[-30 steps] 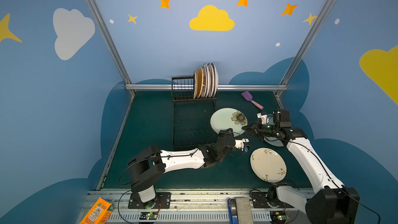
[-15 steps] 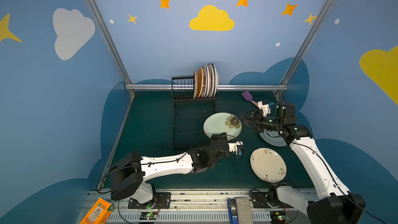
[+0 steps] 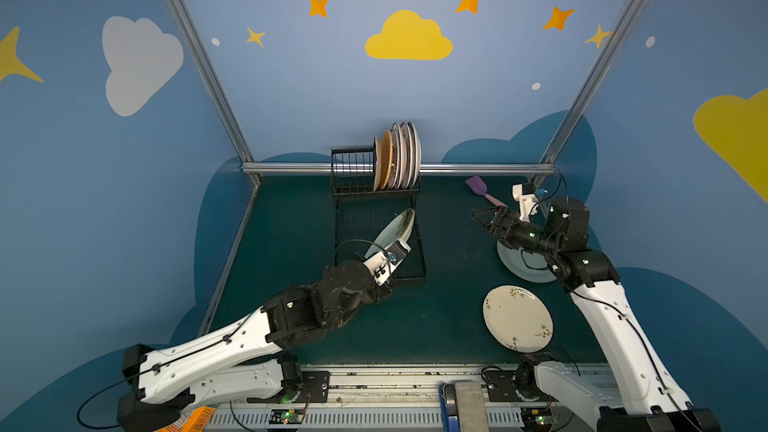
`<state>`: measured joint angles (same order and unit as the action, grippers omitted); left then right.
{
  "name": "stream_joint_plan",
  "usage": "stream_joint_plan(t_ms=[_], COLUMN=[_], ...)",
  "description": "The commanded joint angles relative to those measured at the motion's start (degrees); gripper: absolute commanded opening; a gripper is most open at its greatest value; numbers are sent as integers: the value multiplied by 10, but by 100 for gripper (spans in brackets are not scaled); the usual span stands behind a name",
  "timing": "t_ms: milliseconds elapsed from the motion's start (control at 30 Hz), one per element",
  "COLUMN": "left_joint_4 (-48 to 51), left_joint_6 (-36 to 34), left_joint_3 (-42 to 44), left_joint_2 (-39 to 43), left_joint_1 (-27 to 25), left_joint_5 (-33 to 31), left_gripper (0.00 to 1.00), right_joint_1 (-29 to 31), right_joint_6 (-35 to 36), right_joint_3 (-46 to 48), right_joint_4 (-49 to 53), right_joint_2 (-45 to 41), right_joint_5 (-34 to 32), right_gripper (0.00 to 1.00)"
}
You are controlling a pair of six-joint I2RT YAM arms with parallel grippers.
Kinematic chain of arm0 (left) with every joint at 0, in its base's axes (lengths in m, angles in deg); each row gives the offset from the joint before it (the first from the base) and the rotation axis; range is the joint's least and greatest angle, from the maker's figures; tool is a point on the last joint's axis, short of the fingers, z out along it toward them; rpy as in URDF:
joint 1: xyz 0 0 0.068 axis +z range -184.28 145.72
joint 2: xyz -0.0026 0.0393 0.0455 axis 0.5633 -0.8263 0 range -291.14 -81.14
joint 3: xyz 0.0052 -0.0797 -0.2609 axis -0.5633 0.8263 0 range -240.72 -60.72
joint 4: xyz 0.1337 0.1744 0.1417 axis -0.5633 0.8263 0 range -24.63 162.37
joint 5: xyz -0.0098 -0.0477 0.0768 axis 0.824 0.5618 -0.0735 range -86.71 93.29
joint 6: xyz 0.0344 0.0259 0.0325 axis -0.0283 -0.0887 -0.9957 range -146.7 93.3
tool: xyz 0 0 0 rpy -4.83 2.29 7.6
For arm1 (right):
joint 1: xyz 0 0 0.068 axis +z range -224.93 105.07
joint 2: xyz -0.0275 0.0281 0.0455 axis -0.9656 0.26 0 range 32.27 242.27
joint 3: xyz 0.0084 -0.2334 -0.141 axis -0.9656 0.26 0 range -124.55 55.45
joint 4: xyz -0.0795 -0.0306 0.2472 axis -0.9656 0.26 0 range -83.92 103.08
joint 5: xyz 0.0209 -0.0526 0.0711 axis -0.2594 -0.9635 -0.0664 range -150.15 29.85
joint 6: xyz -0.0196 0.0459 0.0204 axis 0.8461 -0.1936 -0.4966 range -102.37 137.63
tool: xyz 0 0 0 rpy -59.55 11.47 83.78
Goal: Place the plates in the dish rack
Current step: 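Carry the sunflower plate to the rack with the left gripper while the right withdraws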
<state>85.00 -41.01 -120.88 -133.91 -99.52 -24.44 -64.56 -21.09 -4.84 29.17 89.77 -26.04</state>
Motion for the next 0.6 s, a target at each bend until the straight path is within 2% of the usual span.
stream_joint_plan(t_ms=[0, 233, 433, 567], left_joint_4=[18, 51, 105, 103], left_joint_6=[131, 219, 265, 275], left_joint_3=[-60, -146, -265, -325], left_joint_2=[25, 22, -42, -86], left_joint_1=[19, 82, 185, 255], left_joint_5=[-19, 7, 27, 76], left_gripper=[4, 4, 4, 4], right_joint_1=[11, 34, 74, 112], right_joint_6=[24, 26, 45, 63], right_joint_3=[26, 66, 79, 81], right_joint_4=[-28, -52, -72, -89], right_joint_2=[-9, -18, -21, -14], right_joint_5=[3, 16, -1, -5], right_gripper=[88, 88, 88, 88])
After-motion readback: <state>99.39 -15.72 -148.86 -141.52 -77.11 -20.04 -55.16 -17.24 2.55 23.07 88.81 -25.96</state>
